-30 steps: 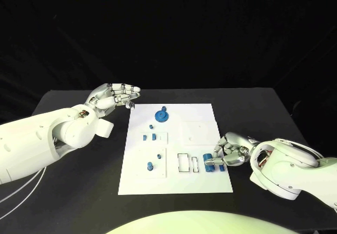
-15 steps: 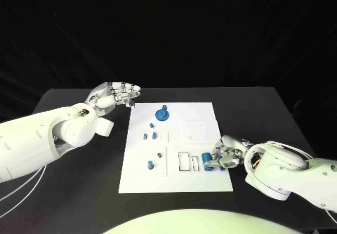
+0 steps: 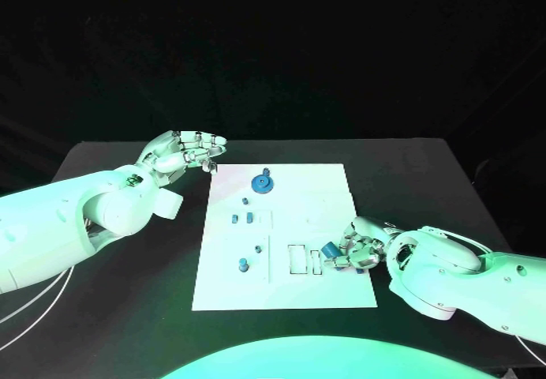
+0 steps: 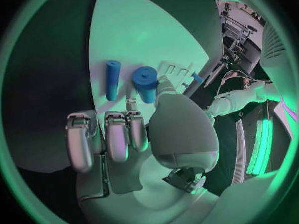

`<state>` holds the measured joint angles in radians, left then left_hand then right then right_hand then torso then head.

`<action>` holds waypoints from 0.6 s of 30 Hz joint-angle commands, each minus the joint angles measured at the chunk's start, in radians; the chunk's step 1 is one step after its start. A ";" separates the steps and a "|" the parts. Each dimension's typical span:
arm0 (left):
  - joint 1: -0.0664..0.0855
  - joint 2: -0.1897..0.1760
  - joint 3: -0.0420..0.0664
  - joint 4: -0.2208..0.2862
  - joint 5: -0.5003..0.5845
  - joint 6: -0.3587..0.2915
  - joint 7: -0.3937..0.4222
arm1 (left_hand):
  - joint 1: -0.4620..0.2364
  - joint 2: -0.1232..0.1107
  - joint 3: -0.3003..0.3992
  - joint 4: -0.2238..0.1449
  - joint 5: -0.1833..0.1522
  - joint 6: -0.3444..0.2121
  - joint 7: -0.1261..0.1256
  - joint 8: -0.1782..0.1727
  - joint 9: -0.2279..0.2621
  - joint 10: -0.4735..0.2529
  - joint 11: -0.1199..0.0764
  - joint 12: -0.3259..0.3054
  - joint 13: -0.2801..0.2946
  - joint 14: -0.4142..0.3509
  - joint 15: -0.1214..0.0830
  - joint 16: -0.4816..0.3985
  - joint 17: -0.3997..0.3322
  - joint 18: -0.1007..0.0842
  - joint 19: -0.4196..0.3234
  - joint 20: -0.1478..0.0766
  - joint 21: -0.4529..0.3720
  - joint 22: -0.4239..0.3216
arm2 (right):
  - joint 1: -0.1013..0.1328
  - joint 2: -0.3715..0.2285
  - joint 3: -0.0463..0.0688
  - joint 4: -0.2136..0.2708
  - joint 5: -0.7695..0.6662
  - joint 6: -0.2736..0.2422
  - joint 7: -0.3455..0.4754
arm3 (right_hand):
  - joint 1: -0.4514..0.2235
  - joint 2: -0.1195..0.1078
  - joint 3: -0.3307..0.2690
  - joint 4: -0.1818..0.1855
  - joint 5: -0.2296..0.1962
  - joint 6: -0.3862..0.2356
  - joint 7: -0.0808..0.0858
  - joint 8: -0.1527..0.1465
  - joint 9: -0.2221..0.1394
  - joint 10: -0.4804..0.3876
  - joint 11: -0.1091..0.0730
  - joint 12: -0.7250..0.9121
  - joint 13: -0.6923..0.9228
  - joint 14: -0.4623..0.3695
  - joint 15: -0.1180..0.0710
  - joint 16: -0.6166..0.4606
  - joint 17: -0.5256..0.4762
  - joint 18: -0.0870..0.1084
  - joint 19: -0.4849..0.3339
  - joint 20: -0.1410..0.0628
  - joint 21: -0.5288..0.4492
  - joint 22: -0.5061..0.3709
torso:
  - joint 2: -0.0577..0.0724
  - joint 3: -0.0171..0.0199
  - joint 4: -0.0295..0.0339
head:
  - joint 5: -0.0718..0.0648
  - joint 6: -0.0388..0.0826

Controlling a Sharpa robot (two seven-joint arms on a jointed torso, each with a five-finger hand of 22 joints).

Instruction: Assemble the parts on the task board

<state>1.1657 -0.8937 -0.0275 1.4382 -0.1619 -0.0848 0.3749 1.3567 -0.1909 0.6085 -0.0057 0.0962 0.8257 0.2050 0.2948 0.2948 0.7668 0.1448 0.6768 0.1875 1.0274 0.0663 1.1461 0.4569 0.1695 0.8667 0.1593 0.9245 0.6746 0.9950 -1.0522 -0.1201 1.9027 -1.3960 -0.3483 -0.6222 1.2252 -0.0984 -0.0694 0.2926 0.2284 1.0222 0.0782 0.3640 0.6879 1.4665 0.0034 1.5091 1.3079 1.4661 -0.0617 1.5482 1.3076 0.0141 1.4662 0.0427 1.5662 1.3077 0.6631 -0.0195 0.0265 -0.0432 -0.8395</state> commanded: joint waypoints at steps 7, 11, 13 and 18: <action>-0.001 -0.001 0.001 0.003 0.005 0.017 0.004 | -0.002 0.006 -0.003 0.000 0.003 -0.004 0.000 0.005 -0.001 -0.009 0.000 -0.002 -0.001 -0.004 0.001 -0.004 -0.001 0.015 -0.002 0.002 0.003 0.001 | -0.012 -0.008 -0.008 0.014 0.075 -0.062 0.000 | 0.075 0.046 0.046 -0.002 0.150 0.013 -0.018 0.010 -0.152 0.072 -0.017 0.002 0.221 0.098 -0.015 0.010 0.227 -0.014 0.105 -0.012 0.005 0.263 | -0.001 0.0001 0.0002 | 0.000 0.002; -0.001 0.000 0.000 0.002 0.005 0.016 0.004 | -0.002 0.006 -0.003 0.000 0.003 -0.004 0.000 0.005 -0.001 -0.009 0.000 -0.002 -0.001 -0.004 0.001 -0.004 -0.001 0.015 -0.002 0.002 0.003 0.001 | -0.002 -0.021 -0.006 0.043 0.130 -0.103 0.022 | 0.069 0.054 0.052 0.000 0.164 0.024 -0.022 0.014 -0.152 0.077 -0.020 0.010 0.227 0.099 -0.017 0.013 0.236 -0.014 0.105 -0.014 0.005 0.263 | -0.002 -0.0009 0.0005 | -0.001 0.003; -0.001 0.001 0.000 0.001 0.005 0.016 0.004 | -0.002 0.006 -0.003 0.000 0.003 -0.004 0.000 0.005 -0.001 -0.009 0.000 -0.002 -0.001 -0.004 0.001 -0.004 -0.001 0.015 -0.002 0.002 0.003 0.001 | 0.011 -0.025 -0.005 0.058 0.158 -0.114 0.030 | 0.065 0.054 0.052 0.001 0.164 0.028 -0.023 0.016 -0.152 0.078 -0.021 0.011 0.228 0.100 -0.018 0.014 0.239 -0.014 0.105 -0.015 0.005 0.263 | -0.002 -0.0007 0.0008 | -0.002 0.003; -0.001 0.003 0.000 -0.001 0.005 0.016 0.003 | -0.002 0.006 -0.003 0.000 0.003 -0.004 0.000 0.005 -0.001 -0.009 0.000 -0.002 -0.001 -0.004 0.001 -0.004 -0.001 0.015 -0.002 0.002 0.003 0.001 | 0.045 -0.019 -0.004 0.092 0.224 -0.117 0.043 | 0.058 0.056 0.053 0.001 0.164 0.032 -0.024 0.017 -0.152 0.079 -0.023 0.012 0.229 0.100 -0.019 0.015 0.241 -0.014 0.105 -0.016 0.005 0.263 | -0.002 -0.0011 0.0002 | -0.005 0.005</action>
<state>1.1657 -0.8932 -0.0280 1.4363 -0.1617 -0.0840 0.3735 1.3567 -0.1909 0.6085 -0.0057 0.0962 0.8257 0.2050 0.2948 0.2948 0.7668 0.1448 0.6769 0.1876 1.0274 0.0663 1.1461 0.4570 0.1695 0.8667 0.1592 0.9245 0.6745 1.0370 -1.0756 -0.1237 1.9857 -1.2489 -0.4426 -0.6079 1.2500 -0.0890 -0.0201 0.2920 0.3894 1.0373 0.0634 0.3708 0.5230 1.4667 -0.0144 1.5165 1.3077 1.4648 -0.0738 1.5599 1.3074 0.0141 1.4662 0.0356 1.5664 1.3075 0.6611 -0.0198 0.0267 -0.0465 -0.8355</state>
